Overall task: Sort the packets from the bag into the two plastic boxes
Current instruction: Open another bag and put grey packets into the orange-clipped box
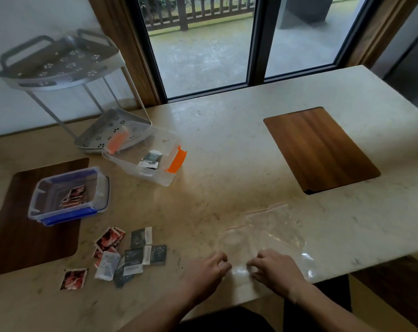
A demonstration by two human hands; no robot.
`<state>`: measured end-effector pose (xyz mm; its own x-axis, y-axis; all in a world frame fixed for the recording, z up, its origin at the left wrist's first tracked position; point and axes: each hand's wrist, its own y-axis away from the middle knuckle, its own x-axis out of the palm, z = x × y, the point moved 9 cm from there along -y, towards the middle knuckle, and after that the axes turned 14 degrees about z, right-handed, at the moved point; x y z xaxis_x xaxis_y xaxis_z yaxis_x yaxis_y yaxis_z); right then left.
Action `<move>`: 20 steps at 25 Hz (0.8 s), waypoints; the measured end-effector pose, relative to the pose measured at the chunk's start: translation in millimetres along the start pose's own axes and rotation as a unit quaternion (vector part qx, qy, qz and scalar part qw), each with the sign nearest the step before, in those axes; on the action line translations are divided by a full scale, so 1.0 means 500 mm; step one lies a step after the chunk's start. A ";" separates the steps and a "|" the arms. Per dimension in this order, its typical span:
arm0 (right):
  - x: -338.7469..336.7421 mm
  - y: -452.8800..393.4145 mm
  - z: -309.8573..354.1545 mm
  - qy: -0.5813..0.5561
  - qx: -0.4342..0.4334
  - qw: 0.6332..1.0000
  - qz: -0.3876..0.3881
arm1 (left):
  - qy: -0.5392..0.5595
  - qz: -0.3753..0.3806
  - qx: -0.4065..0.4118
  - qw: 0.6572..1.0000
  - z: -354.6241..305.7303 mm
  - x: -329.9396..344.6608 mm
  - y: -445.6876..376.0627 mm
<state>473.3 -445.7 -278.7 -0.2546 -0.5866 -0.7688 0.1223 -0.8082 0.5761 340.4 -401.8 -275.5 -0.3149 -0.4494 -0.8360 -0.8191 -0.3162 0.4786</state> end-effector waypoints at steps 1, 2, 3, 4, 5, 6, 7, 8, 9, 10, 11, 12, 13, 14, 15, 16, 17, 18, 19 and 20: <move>0.002 -0.001 0.002 0.001 0.001 1.000 0.009 | 0.004 -0.004 -0.005 1.000 -0.001 -0.003 0.003; 0.003 -0.001 0.005 0.001 0.000 1.000 0.010 | 0.009 -0.011 -0.011 1.000 0.000 -0.007 0.006; 0.002 0.000 0.010 0.004 -0.005 1.000 0.010 | 0.014 -0.017 -0.013 1.000 0.001 -0.010 0.007; -0.002 0.000 0.017 0.008 -0.011 1.000 0.008 | 0.022 -0.023 -0.014 0.999 0.002 -0.013 0.011; -0.008 -0.001 0.022 0.011 -0.017 1.000 0.002 | 0.028 -0.031 -0.014 0.999 0.004 -0.017 0.015; -0.019 -0.003 0.028 0.012 -0.025 1.000 -0.015 | 0.035 -0.040 -0.014 0.998 0.007 -0.021 0.021; -0.032 -0.005 0.037 0.015 -0.035 0.998 -0.041 | 0.042 -0.045 -0.020 0.998 0.014 -0.025 0.027; -0.047 -0.008 0.047 0.018 -0.045 0.997 -0.063 | 0.047 -0.049 -0.025 0.997 0.023 -0.028 0.035; -0.060 -0.014 0.060 0.018 -0.053 0.996 -0.074 | 0.052 -0.053 -0.032 0.997 0.033 -0.031 0.046; -0.073 -0.021 0.074 0.019 -0.059 0.995 -0.081 | 0.057 -0.055 -0.040 0.996 0.046 -0.034 0.058; -0.085 -0.029 0.089 0.023 -0.063 0.993 -0.092 | 0.063 -0.060 -0.049 0.995 0.059 -0.040 0.073; -0.097 -0.037 0.105 0.033 -0.067 0.991 -0.107 | 0.069 -0.067 -0.062 0.993 0.075 -0.044 0.089; -0.110 -0.044 0.126 0.041 -0.072 0.990 -0.118 | 0.074 -0.079 -0.074 0.991 0.092 -0.050 0.109; -0.119 -0.054 0.152 0.054 -0.077 0.988 -0.123 | 0.083 -0.092 -0.089 0.988 0.114 -0.052 0.134; -0.127 -0.063 0.179 0.068 -0.080 0.986 -0.125 | 0.094 -0.104 -0.101 0.985 0.137 -0.050 0.158; -0.135 -0.072 0.207 0.079 -0.084 0.985 -0.129 | 0.105 -0.114 -0.111 0.982 0.161 -0.047 0.182; -0.140 -0.083 0.238 0.080 -0.091 0.984 -0.130 | 0.117 -0.122 -0.123 0.978 0.190 -0.038 0.208; -0.144 -0.096 0.266 0.068 -0.098 0.985 -0.122 | 0.128 -0.132 -0.136 0.974 0.218 -0.030 0.234; -0.143 -0.114 0.295 0.053 -0.105 0.987 -0.109 | 0.137 -0.141 -0.152 0.969 0.248 -0.020 0.265; -0.139 -0.131 0.320 0.042 -0.110 0.988 -0.096 | 0.142 -0.148 -0.165 0.965 0.276 -0.010 0.294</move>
<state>329.5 -343.6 -218.3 -0.2137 -0.4161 -0.8838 0.2871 -0.8915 0.3504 155.5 -330.9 -238.1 0.0925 -0.4947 -0.8641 -0.6403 -0.6942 0.3288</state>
